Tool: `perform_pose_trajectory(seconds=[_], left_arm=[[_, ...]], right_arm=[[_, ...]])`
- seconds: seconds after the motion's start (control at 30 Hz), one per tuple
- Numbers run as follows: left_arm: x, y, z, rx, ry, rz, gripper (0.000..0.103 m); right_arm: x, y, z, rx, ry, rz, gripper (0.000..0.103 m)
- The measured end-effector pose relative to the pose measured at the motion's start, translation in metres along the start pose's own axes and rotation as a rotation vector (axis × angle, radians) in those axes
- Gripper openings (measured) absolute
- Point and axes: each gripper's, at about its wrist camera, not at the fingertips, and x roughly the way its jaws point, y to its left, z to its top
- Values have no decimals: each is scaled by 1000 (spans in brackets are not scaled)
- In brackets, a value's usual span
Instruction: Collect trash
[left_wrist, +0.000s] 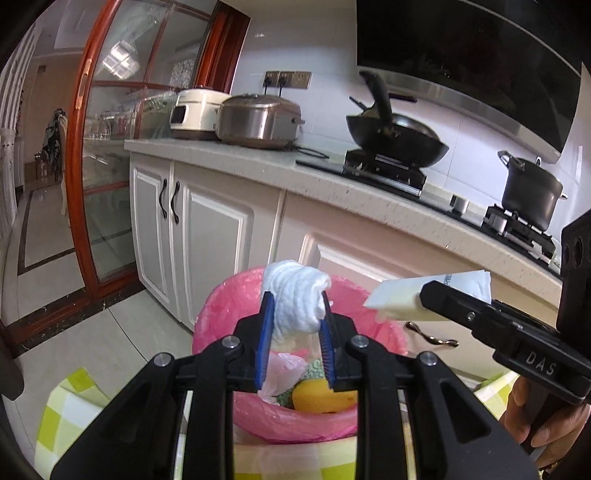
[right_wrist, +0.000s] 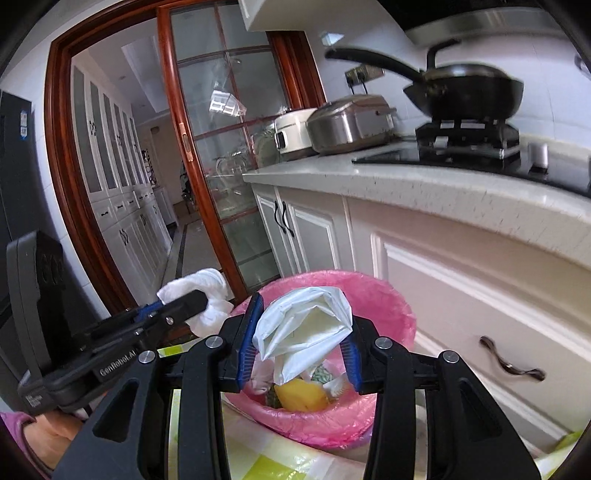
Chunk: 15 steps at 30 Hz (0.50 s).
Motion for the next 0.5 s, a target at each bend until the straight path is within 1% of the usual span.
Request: perform_pose_trajectory(seconds=[0.03, 0.1, 0.13, 0.17, 0.2, 0.23, 0.37, 0.5], left_arm=[[5, 2, -3, 1, 5, 0, 24], [8, 6, -8, 1, 12, 1, 29], [11, 9, -10, -2, 14, 2, 39], [13, 13, -12, -9, 17, 3, 50], [13, 16, -15, -16, 17, 3, 54], [13, 20, -18, -21, 15, 9, 59], [3, 32, -22, -28, 15, 34, 59], [-21, 36, -22, -33, 0, 44, 59]], right_arm=[[3, -2, -1, 5, 4, 6, 40], [10, -4, -6, 22, 13, 17, 44], [15, -7, -7, 33, 22, 24, 48], [17, -9, -9, 47, 27, 31, 61], [18, -11, -11, 63, 25, 38, 65], [19, -12, -12, 69, 26, 38, 65], [9, -12, -14, 71, 16, 28, 65], [-15, -5, -8, 68, -3, 26, 65]])
